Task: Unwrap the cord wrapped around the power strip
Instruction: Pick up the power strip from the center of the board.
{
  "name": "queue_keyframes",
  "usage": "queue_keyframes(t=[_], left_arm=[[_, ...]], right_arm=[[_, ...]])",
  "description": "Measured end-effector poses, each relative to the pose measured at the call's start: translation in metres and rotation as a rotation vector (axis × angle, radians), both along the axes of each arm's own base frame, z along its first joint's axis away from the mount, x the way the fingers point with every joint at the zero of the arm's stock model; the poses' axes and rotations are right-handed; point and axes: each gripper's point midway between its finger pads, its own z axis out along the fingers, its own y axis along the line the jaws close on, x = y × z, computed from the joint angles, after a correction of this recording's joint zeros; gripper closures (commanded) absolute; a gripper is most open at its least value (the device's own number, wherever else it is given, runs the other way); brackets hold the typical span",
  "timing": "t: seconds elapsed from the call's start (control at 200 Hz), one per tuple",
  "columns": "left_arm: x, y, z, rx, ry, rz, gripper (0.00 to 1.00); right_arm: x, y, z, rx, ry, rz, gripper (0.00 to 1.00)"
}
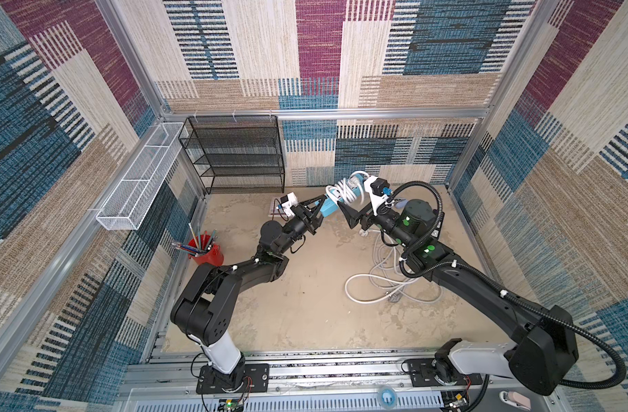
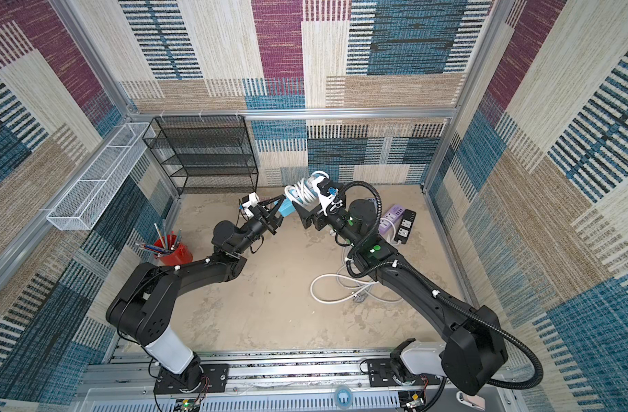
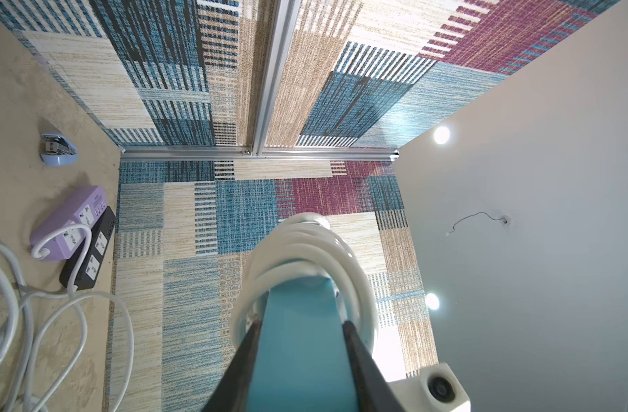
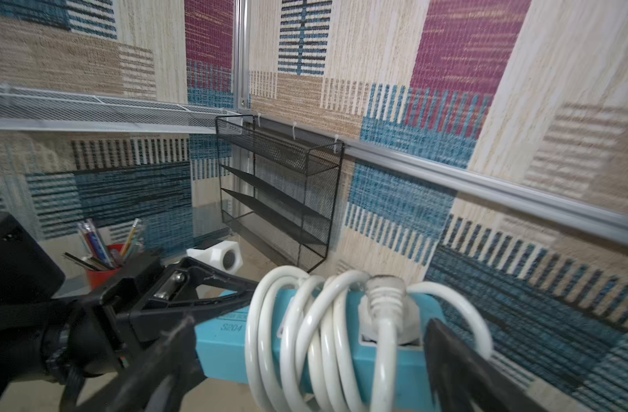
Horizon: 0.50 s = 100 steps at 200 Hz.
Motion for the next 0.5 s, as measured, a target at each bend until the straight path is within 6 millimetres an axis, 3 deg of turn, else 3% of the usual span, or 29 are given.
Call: queue_keyframes(t=[0.501], left_arm=[[0.045, 0.015, 0.044, 0.228, -0.165, 0.009, 1.00]], right_arm=[[-0.041, -0.033, 0.018, 0.036, -0.026, -0.029, 0.02]])
